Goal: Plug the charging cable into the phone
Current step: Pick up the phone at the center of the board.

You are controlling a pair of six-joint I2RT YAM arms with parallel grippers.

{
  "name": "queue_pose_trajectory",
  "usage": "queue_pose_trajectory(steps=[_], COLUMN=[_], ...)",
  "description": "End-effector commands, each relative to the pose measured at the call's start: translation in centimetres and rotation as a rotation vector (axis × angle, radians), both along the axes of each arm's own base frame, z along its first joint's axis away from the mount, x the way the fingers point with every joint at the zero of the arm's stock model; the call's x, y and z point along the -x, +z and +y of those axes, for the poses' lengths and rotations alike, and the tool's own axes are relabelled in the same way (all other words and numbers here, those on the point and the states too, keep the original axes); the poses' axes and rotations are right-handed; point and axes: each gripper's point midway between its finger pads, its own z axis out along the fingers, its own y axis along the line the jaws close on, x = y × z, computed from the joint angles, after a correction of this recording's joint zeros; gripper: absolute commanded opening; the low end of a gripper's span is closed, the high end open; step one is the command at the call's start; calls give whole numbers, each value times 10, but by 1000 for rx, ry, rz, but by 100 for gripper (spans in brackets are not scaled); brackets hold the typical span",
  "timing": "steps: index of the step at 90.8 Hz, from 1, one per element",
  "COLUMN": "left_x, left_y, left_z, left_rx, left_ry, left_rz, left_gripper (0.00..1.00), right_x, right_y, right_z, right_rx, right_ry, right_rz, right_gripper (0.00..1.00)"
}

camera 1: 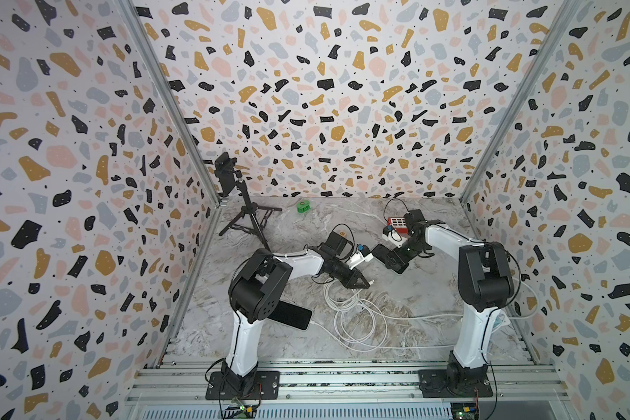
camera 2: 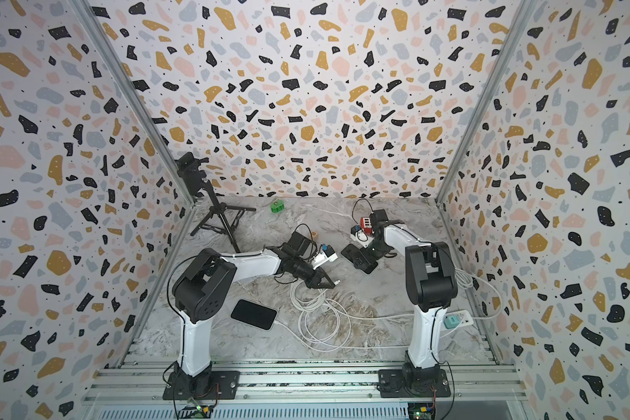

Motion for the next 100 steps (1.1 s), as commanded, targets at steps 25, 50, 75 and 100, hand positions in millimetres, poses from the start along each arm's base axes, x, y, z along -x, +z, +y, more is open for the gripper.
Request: queue_pose_trajectory(steps=[25,50,75,100], left_x=[-8,-30,-48,-43], left_y=[7,0,5,-8], left_z=[1,-1,-8,-5], left_rx=[12,9,64,16], left_ry=[33,179,298,320], left_rz=[-29,-47,-67,-109], left_gripper=[0,0,0,0], right_x=[-18,-34,-20,-9], right_y=[-27,8,23,33], right_z=[-14,-15,11,32], right_rx=[203,170,-229,-531], right_ry=[-98,-510,-1044,-1373], right_rz=[-17,-96,0,108], right_gripper=[85,73,69,68])
